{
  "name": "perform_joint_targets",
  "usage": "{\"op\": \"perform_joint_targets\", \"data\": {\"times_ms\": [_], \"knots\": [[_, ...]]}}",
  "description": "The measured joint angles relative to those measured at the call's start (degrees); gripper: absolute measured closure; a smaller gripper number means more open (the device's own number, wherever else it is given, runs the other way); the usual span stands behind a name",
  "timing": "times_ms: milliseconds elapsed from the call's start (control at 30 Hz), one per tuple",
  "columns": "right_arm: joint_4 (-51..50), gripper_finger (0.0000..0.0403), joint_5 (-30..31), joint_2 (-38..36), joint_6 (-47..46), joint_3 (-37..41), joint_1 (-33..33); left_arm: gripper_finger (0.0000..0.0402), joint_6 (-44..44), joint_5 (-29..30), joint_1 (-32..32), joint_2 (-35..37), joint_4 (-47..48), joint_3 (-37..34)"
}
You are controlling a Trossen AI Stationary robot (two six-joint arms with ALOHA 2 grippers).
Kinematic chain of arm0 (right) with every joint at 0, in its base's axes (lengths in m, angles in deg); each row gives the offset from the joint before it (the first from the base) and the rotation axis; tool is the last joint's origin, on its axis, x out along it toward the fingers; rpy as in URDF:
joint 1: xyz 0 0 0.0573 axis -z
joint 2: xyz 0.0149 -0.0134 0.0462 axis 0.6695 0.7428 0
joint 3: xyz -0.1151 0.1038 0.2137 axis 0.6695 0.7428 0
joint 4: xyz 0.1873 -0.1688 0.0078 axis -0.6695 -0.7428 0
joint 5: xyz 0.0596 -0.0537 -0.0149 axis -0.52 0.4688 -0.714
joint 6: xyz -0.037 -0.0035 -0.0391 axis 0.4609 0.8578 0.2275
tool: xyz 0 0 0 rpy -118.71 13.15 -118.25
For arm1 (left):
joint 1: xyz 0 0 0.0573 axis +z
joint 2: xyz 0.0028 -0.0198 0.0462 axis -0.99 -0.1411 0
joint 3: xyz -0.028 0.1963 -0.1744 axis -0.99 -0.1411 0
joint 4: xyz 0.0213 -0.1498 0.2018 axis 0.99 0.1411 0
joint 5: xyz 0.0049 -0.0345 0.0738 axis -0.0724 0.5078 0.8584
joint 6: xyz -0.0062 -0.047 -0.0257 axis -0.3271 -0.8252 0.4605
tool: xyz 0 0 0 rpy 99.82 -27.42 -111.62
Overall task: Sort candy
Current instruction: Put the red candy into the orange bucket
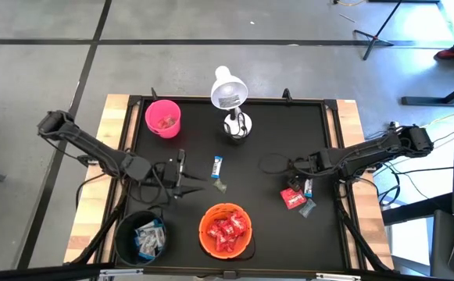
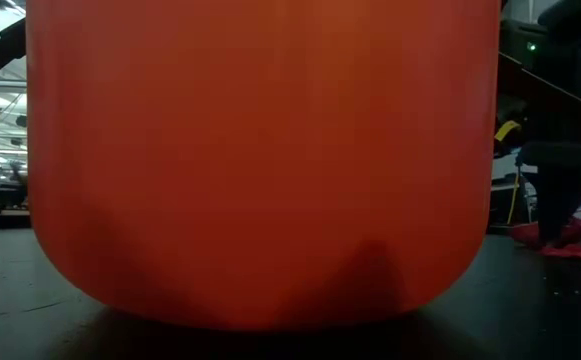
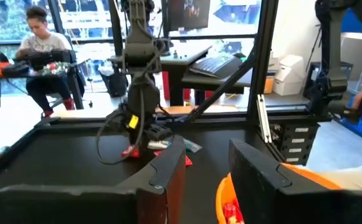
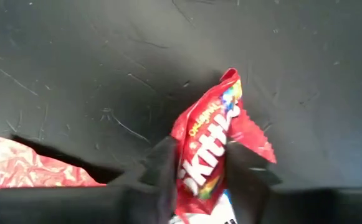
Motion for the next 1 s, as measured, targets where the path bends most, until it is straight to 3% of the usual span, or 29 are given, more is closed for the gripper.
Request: {"op": "perform_joint_targets", "data": {"times_ms": [167, 267, 500, 667, 833, 1000], "knots": [[-0.82, 0.036, 0.31, 0.0, 0.04, -0.79, -0.04, 0.0288, -0.32, 0.07, 0.0, -3.2, -3.52, -0.02], [-1.62, 0.0392, -0.08, 0.0, 0.53, -3.3, -0.04, 0.0288, -0.23, 0.04, 0.29, -5.18, -5.38, -0.02], [-2.36, 0.0374, -0.63, -0.02, 3.54, -13.72, -0.51, 0.0288, -0.45, 0.17, 1.76, -8.12, -6.55, -0.02], [-0.48, 0.0384, -0.37, -0.02, 6.4, -23.37, -5.6, 0.0288, -0.72, 1.58, 1.77, -9.85, -6.61, -0.02], [10.12, 0.0386, -0.17, -0.02, 11.46, -30.69, -13.47, 0.0288, -0.7, 3.34, 1.77, -10.87, -7.87, -0.02], [27.09, 0.0379, -0.25, -0.02, 17.2, -32.54, -20.32, 0.0288, -0.69, 3.82, 1.99, -10.87, -9.75, -0.02]]}}
